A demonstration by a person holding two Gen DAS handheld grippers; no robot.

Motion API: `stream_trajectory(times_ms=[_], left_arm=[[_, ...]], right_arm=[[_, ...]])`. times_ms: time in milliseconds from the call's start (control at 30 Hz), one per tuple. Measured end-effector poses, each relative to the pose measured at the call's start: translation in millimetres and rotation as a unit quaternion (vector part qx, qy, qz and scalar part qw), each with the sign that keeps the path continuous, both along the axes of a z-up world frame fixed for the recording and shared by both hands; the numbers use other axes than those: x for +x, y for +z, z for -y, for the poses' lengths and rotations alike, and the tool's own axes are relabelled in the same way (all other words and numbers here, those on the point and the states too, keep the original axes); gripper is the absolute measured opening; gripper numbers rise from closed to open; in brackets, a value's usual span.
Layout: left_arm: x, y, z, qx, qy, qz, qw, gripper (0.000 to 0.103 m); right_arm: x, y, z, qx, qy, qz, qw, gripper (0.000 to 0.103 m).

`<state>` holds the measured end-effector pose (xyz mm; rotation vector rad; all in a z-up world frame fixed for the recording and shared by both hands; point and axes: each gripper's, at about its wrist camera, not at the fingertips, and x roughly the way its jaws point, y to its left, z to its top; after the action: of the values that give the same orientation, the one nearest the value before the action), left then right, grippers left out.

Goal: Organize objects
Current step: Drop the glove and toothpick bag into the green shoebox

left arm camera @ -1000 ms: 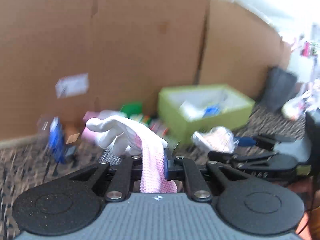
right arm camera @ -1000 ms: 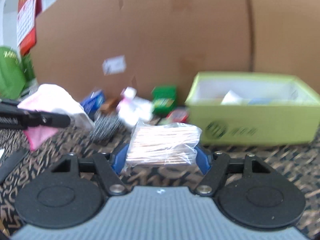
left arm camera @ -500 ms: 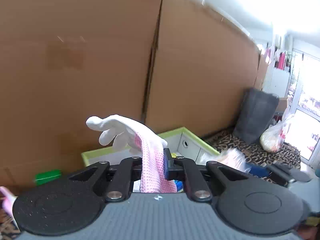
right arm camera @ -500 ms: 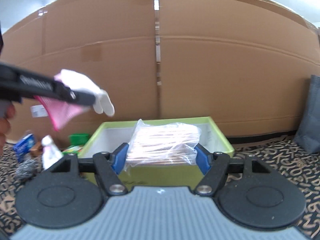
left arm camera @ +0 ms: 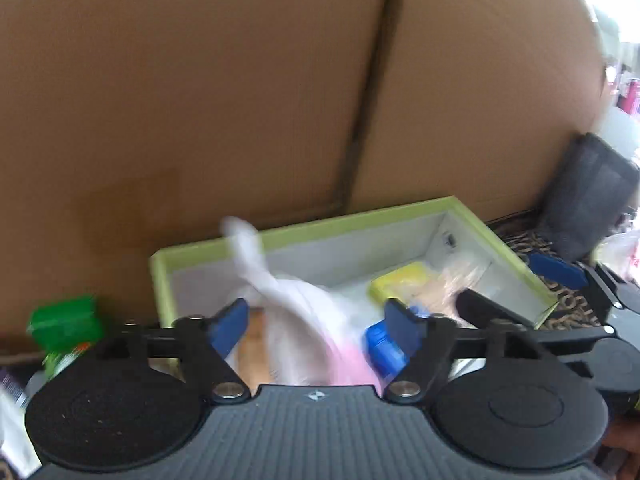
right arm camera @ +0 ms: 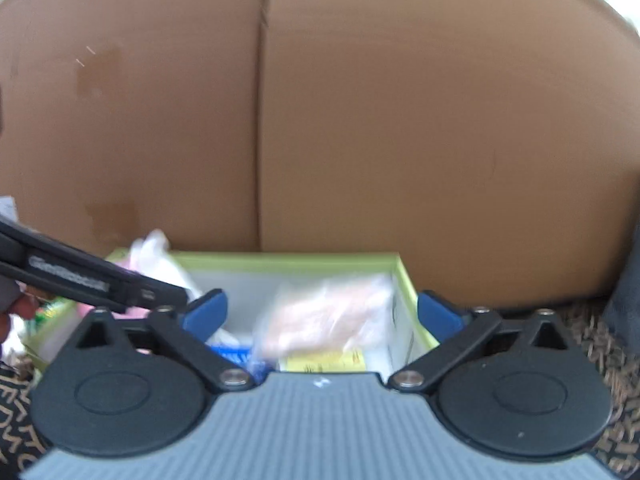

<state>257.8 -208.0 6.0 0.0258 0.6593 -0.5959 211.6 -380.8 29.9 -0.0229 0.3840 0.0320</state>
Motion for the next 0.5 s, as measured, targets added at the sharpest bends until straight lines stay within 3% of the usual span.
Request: stream_trajectory(times_ms=[33, 200, 367, 500], left_arm=[[-4.7, -1.1, -8.1, -0.010, -0.005, -0.001, 0.9999, 0.079], [-36.0, 3.7, -45.9, -0.051, -0.009, 0.012, 0.9986, 0.081], [-77.6, 8.8, -85.3, -0.054, 0.035, 0.057, 0.9963, 0.086], [-120.5, -1.9, -127.0, -0.053, 0.068, 0.069, 0.9938, 0.089]], right_arm=[[-2.5, -4.9, 0.4, 0.007, -0.006, -0.009, 1.000, 0.103], [-47.4, -14.0, -5.7, 0.034, 0.000, 0.033, 0.999, 0.103], [-84.1, -12.9, -19.7, 0.039, 0.019, 0.044, 0.998, 0.103], [-112.1, -13.9, -38.1, 0.055, 0.046, 0.045, 0.996, 0.103]])
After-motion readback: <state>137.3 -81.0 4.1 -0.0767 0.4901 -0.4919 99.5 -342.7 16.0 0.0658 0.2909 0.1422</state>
